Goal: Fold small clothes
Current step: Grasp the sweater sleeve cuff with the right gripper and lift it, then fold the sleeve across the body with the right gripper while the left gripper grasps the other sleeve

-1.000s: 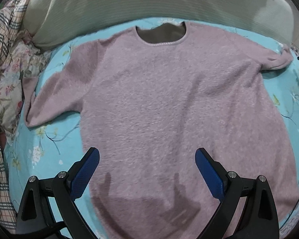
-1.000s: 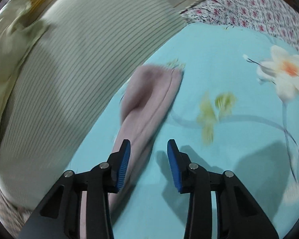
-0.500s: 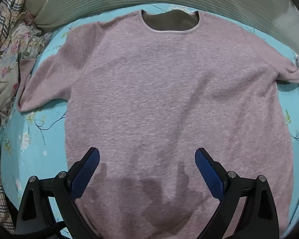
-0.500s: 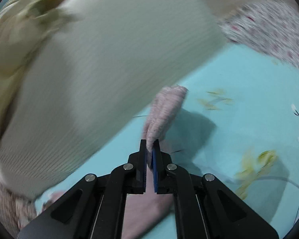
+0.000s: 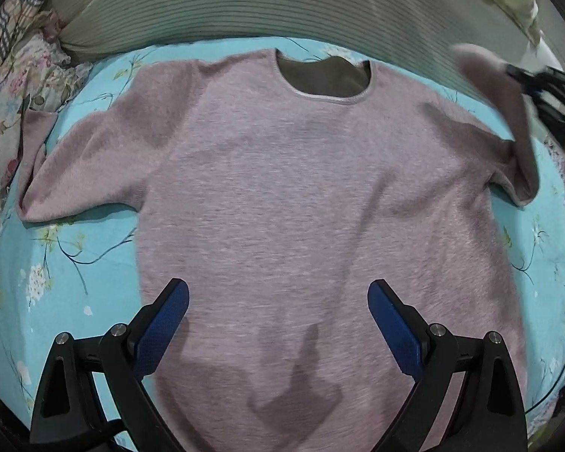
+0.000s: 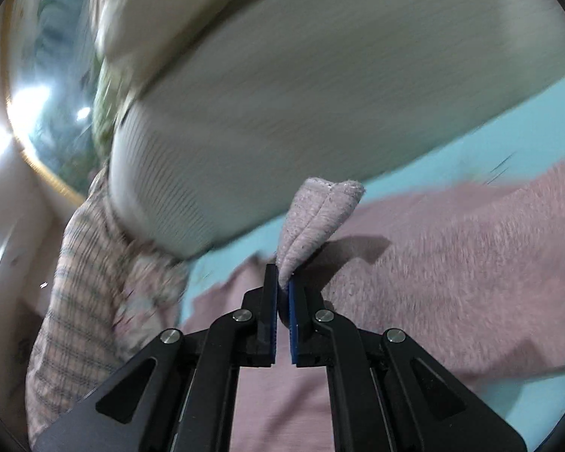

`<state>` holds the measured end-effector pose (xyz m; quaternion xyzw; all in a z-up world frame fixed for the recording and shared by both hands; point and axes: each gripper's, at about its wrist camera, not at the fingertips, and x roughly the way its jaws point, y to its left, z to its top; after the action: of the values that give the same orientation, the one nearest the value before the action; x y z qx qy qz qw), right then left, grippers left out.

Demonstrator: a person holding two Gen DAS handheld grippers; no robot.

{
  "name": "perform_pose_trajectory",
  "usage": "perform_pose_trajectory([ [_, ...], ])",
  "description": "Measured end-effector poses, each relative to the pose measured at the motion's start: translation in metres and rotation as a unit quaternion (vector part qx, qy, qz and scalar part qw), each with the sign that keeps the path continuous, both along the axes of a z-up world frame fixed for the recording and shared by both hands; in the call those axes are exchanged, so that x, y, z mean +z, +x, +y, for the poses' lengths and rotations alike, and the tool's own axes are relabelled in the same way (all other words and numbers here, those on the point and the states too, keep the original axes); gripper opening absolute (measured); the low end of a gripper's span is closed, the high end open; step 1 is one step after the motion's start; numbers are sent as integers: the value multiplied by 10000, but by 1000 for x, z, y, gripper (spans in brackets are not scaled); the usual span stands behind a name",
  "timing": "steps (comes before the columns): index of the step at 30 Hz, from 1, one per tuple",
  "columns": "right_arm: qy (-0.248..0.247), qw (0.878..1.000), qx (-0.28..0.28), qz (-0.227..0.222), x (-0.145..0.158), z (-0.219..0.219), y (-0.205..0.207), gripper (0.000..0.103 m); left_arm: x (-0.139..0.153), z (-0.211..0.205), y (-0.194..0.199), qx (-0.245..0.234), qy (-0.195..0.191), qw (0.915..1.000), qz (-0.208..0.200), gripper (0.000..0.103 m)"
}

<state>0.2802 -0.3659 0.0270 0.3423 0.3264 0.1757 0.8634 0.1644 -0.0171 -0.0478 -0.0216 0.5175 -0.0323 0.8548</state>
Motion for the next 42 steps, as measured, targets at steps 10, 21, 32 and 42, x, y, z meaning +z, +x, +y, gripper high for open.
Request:
perform_pose_trajectory([
  [10, -98, 9829, 1636, 840, -92, 186, 0, 17, 0, 58, -8, 49, -756, 9971, -37, 96],
  [21, -83, 9957, 566, 726, -86, 133, -69, 48, -40, 54, 63, 115, -1295, 9911, 266, 97],
  [32, -339, 9945, -470, 877, -73, 39, -135, 48, -65, 46, 152, 32, -1481, 9887, 232, 20],
  [42, -960, 9826, -1368, 806, -54, -23, -144, 48, -10, 98, 146, 133, -713, 9952, -659, 9],
])
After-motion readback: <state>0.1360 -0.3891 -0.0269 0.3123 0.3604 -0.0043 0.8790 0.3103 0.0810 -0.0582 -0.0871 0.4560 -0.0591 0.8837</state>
